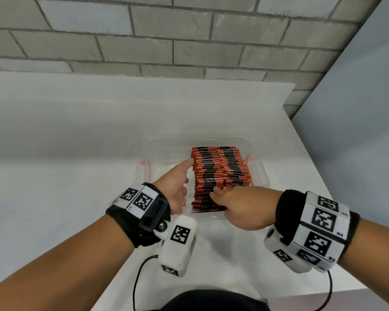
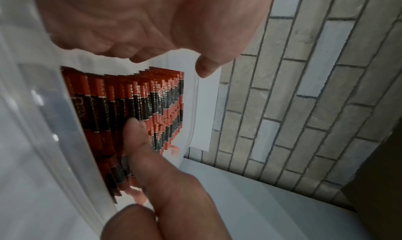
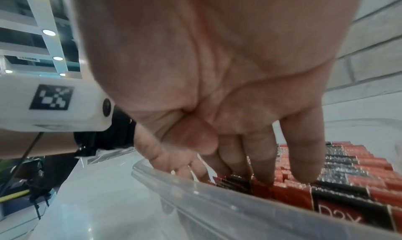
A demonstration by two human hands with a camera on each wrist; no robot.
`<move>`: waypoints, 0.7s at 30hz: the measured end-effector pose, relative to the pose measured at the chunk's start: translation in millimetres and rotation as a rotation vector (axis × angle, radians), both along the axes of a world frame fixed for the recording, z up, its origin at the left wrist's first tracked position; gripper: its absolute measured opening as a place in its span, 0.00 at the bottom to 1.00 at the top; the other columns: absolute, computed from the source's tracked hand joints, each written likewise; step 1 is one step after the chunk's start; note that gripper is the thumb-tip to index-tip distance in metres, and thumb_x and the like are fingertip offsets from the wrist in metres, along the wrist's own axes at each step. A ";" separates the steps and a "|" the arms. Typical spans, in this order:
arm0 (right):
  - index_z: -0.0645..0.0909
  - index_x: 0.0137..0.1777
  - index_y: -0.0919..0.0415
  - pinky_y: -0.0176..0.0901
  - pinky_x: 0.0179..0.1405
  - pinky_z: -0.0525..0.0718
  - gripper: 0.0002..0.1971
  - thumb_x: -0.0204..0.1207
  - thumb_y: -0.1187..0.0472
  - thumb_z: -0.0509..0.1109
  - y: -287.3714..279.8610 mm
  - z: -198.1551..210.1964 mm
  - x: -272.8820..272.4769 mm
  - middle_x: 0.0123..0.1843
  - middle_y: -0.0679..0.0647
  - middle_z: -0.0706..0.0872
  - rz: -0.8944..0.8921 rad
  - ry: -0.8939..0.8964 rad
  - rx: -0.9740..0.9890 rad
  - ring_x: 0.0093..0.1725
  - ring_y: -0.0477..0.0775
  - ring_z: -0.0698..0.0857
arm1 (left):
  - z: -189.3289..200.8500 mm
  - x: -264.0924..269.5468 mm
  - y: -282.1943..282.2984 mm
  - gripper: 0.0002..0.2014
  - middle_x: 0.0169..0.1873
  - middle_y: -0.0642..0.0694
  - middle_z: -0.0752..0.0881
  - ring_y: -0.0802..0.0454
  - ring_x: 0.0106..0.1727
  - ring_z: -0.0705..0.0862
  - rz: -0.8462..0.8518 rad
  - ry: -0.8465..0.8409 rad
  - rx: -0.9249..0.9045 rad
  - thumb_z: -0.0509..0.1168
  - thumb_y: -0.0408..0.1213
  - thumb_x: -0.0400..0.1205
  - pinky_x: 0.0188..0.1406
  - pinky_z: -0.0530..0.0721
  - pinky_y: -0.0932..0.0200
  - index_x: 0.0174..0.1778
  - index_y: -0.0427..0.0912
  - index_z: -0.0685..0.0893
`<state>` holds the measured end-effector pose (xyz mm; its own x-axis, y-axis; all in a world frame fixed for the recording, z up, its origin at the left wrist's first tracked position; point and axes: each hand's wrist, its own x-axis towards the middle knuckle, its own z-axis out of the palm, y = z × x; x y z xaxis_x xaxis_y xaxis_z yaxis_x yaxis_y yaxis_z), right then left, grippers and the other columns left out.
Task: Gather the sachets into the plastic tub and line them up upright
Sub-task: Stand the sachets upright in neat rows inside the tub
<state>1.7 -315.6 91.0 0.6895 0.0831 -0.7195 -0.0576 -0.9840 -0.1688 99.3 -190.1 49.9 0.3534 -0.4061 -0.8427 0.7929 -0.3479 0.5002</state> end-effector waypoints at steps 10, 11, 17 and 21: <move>0.51 0.84 0.59 0.51 0.80 0.62 0.29 0.83 0.65 0.50 -0.2 -3.8 -4.3 0.86 0.53 0.52 0.020 0.000 0.016 0.81 0.58 0.62 | 3.8 -11.2 -6.5 0.40 0.80 0.33 0.60 0.35 0.72 0.73 0.113 0.066 -0.059 0.59 0.58 0.82 0.43 0.82 0.46 0.83 0.40 0.54; 0.51 0.84 0.59 0.52 0.80 0.62 0.29 0.84 0.65 0.50 -1.4 -2.8 -5.1 0.85 0.53 0.53 0.018 -0.020 0.021 0.81 0.58 0.62 | 2.9 -10.7 -6.0 0.40 0.81 0.33 0.59 0.35 0.75 0.71 0.115 0.070 -0.044 0.59 0.59 0.82 0.47 0.79 0.46 0.84 0.40 0.53; 0.59 0.81 0.60 0.53 0.77 0.67 0.25 0.83 0.64 0.52 -0.5 -4.2 -10.6 0.81 0.56 0.64 0.054 -0.007 0.019 0.77 0.58 0.68 | 0.1 -9.6 -10.9 0.23 0.54 0.34 0.83 0.41 0.53 0.84 0.012 0.081 -0.033 0.58 0.57 0.84 0.38 0.81 0.50 0.57 0.38 0.78; 0.55 0.83 0.62 0.51 0.80 0.63 0.27 0.84 0.63 0.51 -3.8 -3.9 -8.0 0.84 0.57 0.59 0.047 -0.036 0.026 0.80 0.57 0.63 | -3.1 -7.0 -11.3 0.25 0.52 0.36 0.85 0.42 0.51 0.84 -0.051 0.076 -0.027 0.57 0.59 0.83 0.38 0.81 0.49 0.47 0.37 0.79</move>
<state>-6.2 -319.4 87.2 0.7097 0.1341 -0.6916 -0.0050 -0.9807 -0.1953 92.4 -201.4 46.9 0.2672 -0.4449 -0.8548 0.8104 -0.3762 0.4491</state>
